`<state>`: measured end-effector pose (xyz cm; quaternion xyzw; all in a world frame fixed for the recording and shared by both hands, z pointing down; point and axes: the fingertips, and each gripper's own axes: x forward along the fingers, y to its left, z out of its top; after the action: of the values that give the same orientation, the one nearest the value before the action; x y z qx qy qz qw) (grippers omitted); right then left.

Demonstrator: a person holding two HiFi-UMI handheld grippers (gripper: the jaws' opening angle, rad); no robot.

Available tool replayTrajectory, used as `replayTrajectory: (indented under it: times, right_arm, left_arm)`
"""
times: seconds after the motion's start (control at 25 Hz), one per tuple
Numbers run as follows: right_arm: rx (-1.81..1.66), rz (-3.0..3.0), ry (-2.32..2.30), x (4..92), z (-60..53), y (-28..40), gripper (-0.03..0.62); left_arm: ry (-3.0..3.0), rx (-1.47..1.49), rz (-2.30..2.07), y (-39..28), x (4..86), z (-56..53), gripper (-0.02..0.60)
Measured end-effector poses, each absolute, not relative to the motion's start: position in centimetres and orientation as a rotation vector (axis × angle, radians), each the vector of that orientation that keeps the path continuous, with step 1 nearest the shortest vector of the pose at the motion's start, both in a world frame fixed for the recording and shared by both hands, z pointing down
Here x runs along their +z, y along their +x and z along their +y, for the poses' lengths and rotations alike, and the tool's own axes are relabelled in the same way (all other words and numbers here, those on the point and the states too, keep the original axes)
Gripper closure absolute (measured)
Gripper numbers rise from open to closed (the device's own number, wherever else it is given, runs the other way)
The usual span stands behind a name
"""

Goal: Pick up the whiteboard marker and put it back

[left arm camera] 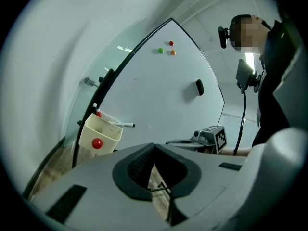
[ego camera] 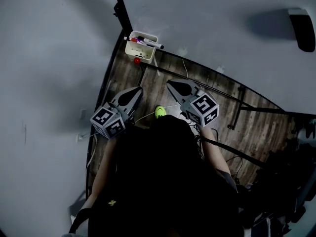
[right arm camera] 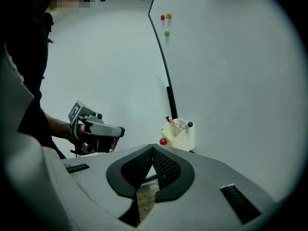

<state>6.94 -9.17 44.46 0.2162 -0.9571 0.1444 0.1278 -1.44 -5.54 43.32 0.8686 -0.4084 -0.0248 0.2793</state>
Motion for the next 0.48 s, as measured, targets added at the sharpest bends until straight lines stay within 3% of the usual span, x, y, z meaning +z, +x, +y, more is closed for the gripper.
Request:
replayTrajectory:
  times: [0.48]
  right_arm:
    - [0.392, -2.824, 0.595, 44.6, -13.0, 8.1, 0.595]
  left_arm:
    - [2.31, -0.065, -1.173, 0.2, 43.3, -8.3, 0.561]
